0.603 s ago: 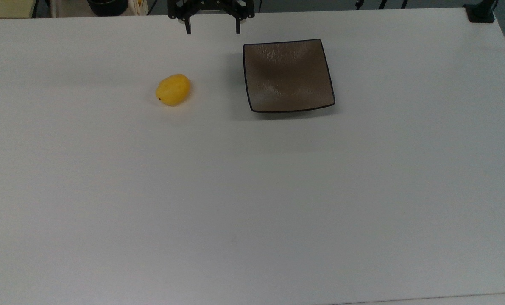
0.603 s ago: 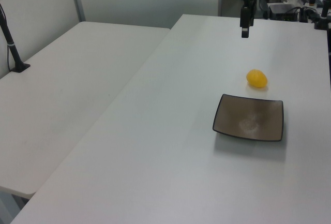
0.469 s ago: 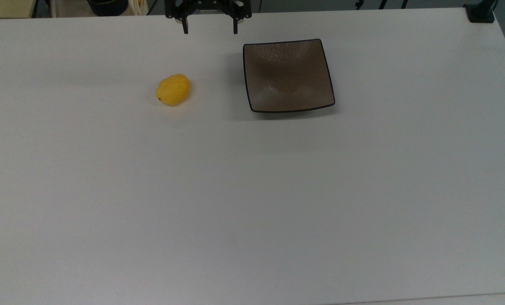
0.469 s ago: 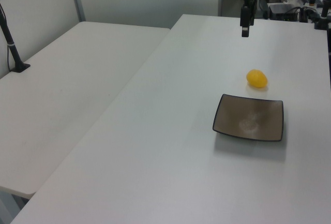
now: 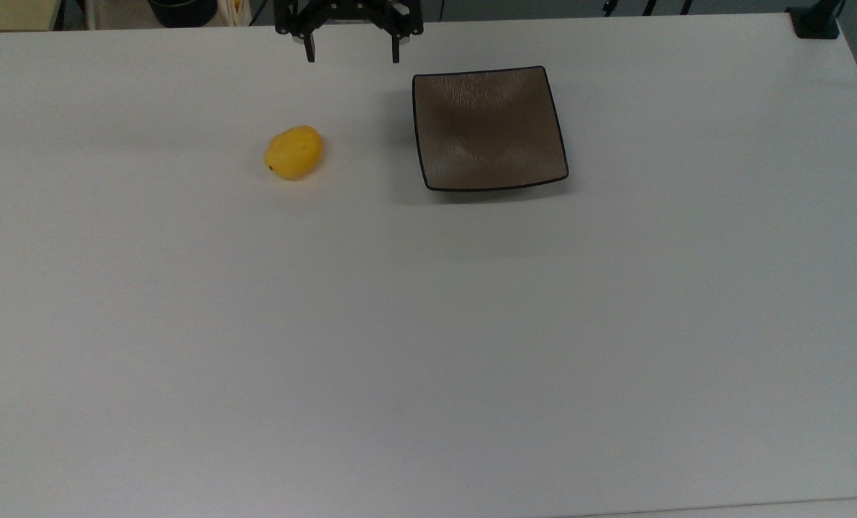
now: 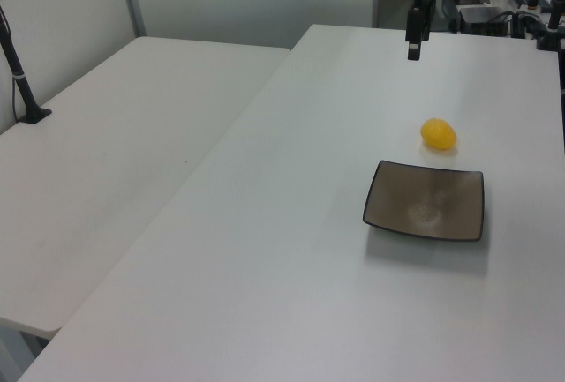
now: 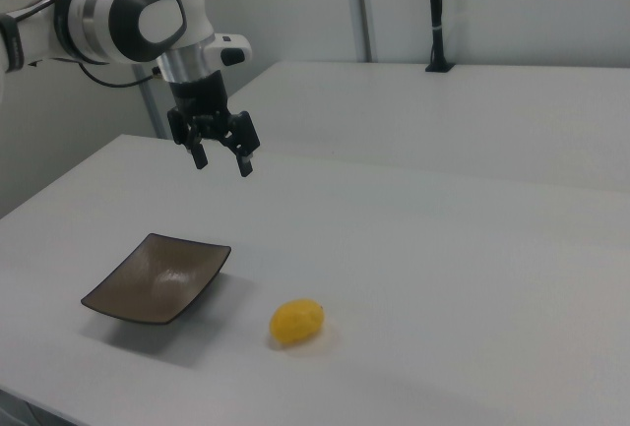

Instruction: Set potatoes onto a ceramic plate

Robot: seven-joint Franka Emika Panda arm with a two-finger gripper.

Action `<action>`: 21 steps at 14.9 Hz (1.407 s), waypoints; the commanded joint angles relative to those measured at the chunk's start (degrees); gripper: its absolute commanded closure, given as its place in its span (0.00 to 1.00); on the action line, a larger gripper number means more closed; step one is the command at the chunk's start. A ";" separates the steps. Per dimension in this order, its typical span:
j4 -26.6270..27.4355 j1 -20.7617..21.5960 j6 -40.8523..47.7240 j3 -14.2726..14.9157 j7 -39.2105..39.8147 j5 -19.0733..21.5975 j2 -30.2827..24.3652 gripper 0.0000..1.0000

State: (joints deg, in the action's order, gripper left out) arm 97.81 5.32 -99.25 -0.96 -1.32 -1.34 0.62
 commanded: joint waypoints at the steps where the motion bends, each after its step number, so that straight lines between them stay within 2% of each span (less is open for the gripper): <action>1: 1.16 -1.36 -1.30 0.61 -0.18 0.37 -1.50 0.00; 3: 2.12 -3.46 -2.09 0.70 -1.92 0.81 -1.58 0.00; 5: 3.18 -5.66 -2.35 0.79 -8.84 0.81 -1.67 0.00; 6: 5.36 -6.45 -2.70 0.87 -12.45 0.72 -1.67 0.00; 9: 16.42 -7.69 -12.61 1.05 -22.48 0.46 -4.04 0.00; 10: 18.10 -7.78 -14.03 1.05 -22.59 0.29 -3.87 0.00; 12: 22.75 -9.00 -23.22 1.14 -22.68 0.02 -1.16 0.00; 17: 25.41 -9.97 -25.29 2.11 -23.03 -0.16 0.87 0.00; 21: 26.65 -10.06 -28.54 2.11 -28.48 -0.24 3.51 0.00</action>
State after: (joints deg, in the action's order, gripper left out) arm 123.03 -5.12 -125.59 0.82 -27.12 -1.24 3.50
